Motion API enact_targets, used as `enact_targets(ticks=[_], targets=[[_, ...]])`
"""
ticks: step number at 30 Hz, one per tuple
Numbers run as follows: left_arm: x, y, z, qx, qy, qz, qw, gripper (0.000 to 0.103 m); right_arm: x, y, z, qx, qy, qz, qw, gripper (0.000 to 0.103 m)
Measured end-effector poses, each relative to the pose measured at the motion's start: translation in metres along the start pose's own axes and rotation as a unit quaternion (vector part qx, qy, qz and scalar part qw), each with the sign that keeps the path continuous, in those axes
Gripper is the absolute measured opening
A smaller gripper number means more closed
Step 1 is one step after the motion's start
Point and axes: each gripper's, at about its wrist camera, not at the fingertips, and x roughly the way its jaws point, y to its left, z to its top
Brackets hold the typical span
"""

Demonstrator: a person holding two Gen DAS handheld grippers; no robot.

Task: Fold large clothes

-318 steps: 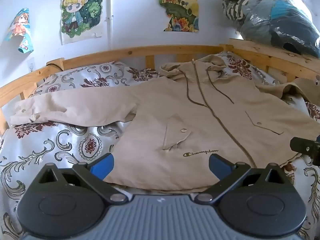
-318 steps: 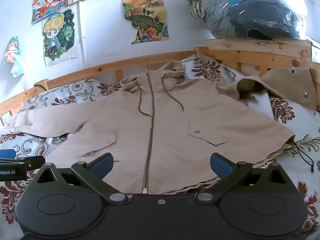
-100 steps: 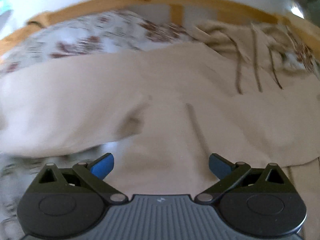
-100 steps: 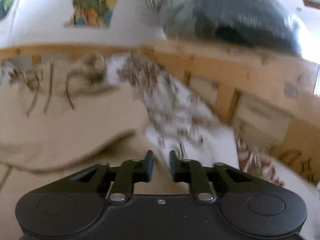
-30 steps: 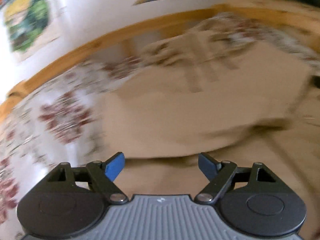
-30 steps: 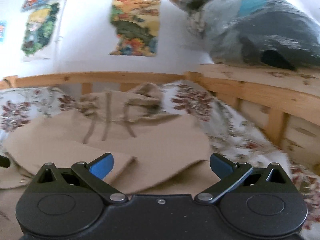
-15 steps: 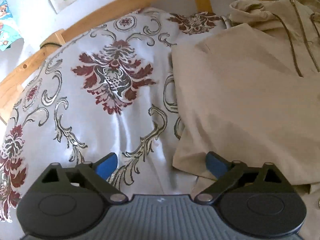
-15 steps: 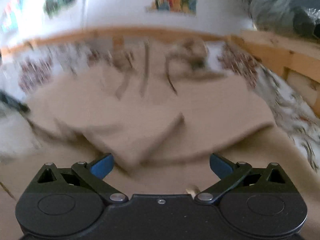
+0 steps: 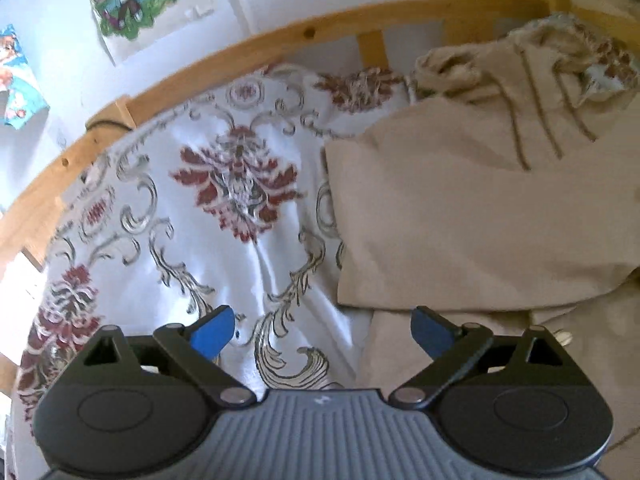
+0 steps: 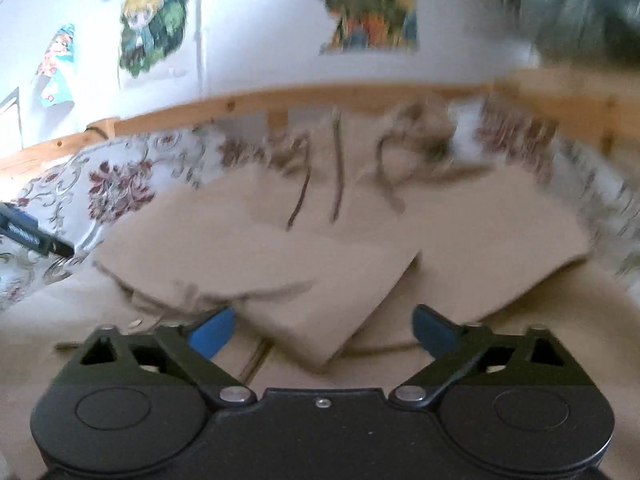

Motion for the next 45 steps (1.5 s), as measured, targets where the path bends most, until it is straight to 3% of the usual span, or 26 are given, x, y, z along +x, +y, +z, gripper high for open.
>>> enact_targets(ticks=[3, 7, 9, 11, 13, 15, 20, 25, 31, 34, 37, 40, 42, 45], targets=[[-0.016, 0.003, 0.005, -0.017, 0.008, -0.01, 0.9998, 0.099, 0.005, -0.012, -0.004, 0.056, 0.003, 0.001, 0.998, 0.057], [-0.031, 0.002, 0.013, -0.005, 0.031, -0.006, 0.9995, 0.099, 0.011, -0.016, -0.005, 0.081, -0.003, 0.027, 0.996, 0.039], [-0.039, 0.0, 0.022, 0.01, 0.035, 0.004, 0.9993, 0.099, 0.013, -0.012, -0.007, 0.071, 0.002, 0.027, 0.997, 0.025], [-0.046, -0.002, 0.031, 0.034, 0.041, 0.013, 0.9985, 0.099, 0.011, -0.014, -0.005, 0.067, -0.002, 0.026, 0.997, 0.02], [-0.051, -0.009, 0.039, 0.065, 0.042, 0.039, 0.9962, 0.1, 0.005, -0.011, 0.003, 0.03, -0.007, 0.001, 1.0, 0.015], [-0.047, -0.019, 0.049, 0.088, 0.053, 0.041, 0.9939, 0.1, -0.005, -0.007, 0.011, -0.014, -0.02, -0.031, 0.999, 0.011], [-0.012, -0.028, 0.063, 0.025, 0.014, -0.002, 0.9996, 0.1, -0.011, 0.001, 0.008, -0.111, -0.032, -0.099, 0.988, 0.012], [0.055, -0.034, 0.062, -0.016, 0.012, -0.032, 0.9993, 0.096, 0.0, -0.002, -0.004, -0.124, -0.031, -0.103, 0.986, 0.013], [0.128, -0.029, 0.055, -0.017, 0.037, -0.005, 0.9992, 0.092, 0.0, -0.006, 0.007, -0.135, -0.058, -0.097, 0.984, 0.01], [0.143, -0.026, 0.041, -0.032, 0.02, -0.015, 0.9992, 0.094, 0.004, -0.007, 0.008, -0.172, -0.035, -0.112, 0.978, 0.01], [0.142, -0.023, 0.03, -0.06, 0.005, -0.018, 0.998, 0.095, 0.016, -0.016, 0.006, -0.166, 0.023, -0.102, 0.981, 0.011], [0.128, -0.011, 0.027, -0.096, -0.004, -0.028, 0.995, 0.094, 0.011, -0.034, 0.014, -0.122, 0.038, -0.08, 0.989, 0.029], [0.113, -0.005, 0.027, -0.108, -0.029, -0.038, 0.9931, 0.094, 0.001, -0.041, 0.02, -0.12, 0.033, -0.075, 0.989, 0.057], [0.096, -0.003, 0.039, -0.117, -0.074, -0.049, 0.9891, 0.095, -0.01, -0.056, 0.027, -0.108, 0.024, -0.065, 0.992, 0.064]])
